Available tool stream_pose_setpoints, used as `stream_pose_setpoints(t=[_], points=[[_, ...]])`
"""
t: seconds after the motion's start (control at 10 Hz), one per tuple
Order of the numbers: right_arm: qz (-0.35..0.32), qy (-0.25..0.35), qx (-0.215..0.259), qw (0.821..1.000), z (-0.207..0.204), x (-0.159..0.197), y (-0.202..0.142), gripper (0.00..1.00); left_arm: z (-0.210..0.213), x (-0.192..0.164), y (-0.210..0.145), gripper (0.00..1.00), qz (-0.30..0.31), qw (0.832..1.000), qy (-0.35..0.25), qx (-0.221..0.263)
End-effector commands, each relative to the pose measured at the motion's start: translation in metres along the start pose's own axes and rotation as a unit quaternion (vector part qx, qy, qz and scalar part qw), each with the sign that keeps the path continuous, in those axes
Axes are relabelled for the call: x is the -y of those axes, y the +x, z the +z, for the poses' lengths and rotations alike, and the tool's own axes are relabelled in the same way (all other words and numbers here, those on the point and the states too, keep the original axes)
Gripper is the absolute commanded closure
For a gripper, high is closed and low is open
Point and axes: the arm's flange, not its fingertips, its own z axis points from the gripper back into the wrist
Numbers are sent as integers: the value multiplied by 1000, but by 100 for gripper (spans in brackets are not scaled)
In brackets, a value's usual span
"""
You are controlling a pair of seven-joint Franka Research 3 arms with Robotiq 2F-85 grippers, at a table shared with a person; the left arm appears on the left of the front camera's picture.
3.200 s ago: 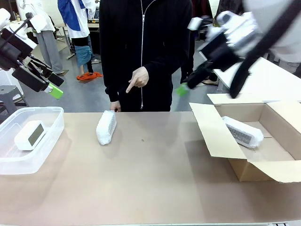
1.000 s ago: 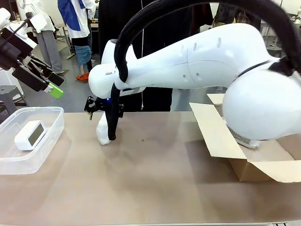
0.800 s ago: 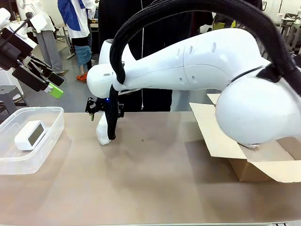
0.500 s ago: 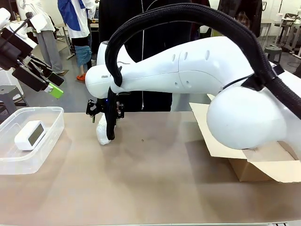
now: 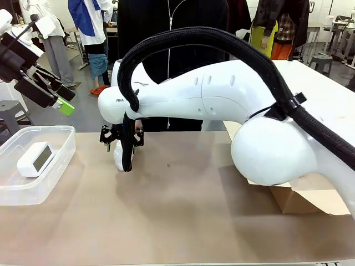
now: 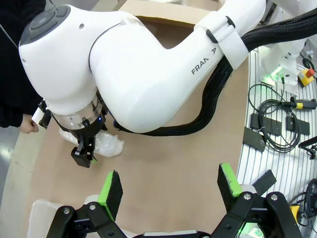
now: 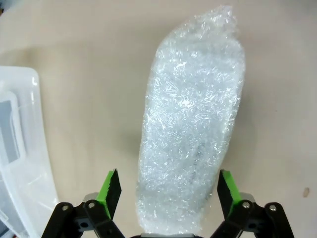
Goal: Separate and place wrapped and unwrapped clocks.
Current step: Pick up the Digital clock indicated by the person.
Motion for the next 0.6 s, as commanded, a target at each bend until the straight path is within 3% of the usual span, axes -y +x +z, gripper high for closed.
stream_pose_setpoints(t=[0.0,0.4,0.5], points=[[0,-23,3,1000,9,-16,14,0,1,0,1,0,5,1000,-5,3],[-4,-45,18,999,8,-17,15,36,1,0,1,0,5,1000,-5,3],[-6,-52,18,998,9,-17,16,35,1,0,1,0,5,1000,-5,3]])
